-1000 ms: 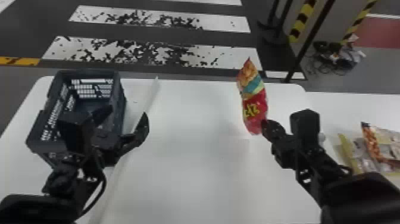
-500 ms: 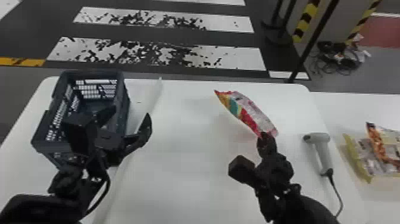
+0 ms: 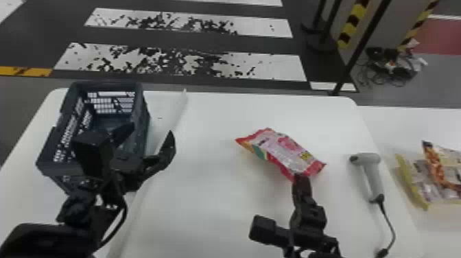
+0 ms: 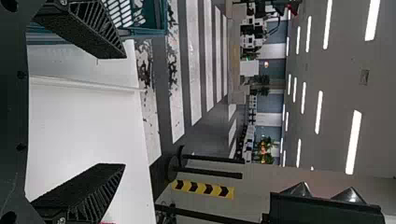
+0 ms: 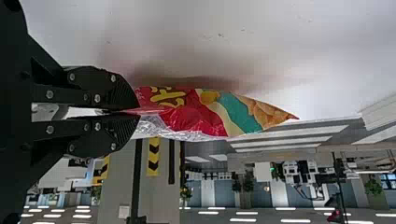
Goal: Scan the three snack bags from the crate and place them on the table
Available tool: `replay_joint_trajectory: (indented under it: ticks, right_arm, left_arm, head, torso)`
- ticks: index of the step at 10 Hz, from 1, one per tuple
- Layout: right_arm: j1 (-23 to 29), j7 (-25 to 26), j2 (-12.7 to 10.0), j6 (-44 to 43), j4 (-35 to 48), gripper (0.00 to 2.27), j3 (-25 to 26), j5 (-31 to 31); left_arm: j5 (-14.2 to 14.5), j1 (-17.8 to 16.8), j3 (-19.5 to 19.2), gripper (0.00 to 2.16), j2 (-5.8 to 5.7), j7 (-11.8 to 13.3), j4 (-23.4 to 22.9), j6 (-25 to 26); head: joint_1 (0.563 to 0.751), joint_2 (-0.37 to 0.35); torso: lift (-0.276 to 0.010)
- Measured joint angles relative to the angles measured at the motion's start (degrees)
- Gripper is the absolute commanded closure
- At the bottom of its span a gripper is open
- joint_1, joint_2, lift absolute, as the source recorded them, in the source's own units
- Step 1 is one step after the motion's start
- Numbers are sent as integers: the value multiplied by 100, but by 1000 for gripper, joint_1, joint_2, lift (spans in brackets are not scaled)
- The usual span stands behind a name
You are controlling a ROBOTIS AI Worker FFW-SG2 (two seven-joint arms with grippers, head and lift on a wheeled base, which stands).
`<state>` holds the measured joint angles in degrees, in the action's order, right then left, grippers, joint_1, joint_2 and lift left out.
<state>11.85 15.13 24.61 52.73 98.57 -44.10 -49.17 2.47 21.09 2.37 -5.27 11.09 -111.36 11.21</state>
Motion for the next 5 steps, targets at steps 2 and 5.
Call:
replay_joint_trajectory:
  ticks: [2,5]
  right_arm:
    - [160,-406,89,41,503,36,101,451]
    - [393,-824,135,193,1374,56,600,1544]
  left_arm:
    - [21,17,0,39,-1,7,0,0]
    - [40,10,0,39,-1,31,-30,7]
  head:
    - [695,-42]
    - [695,-39]
  torso:
    - [-62]
    - [-62]
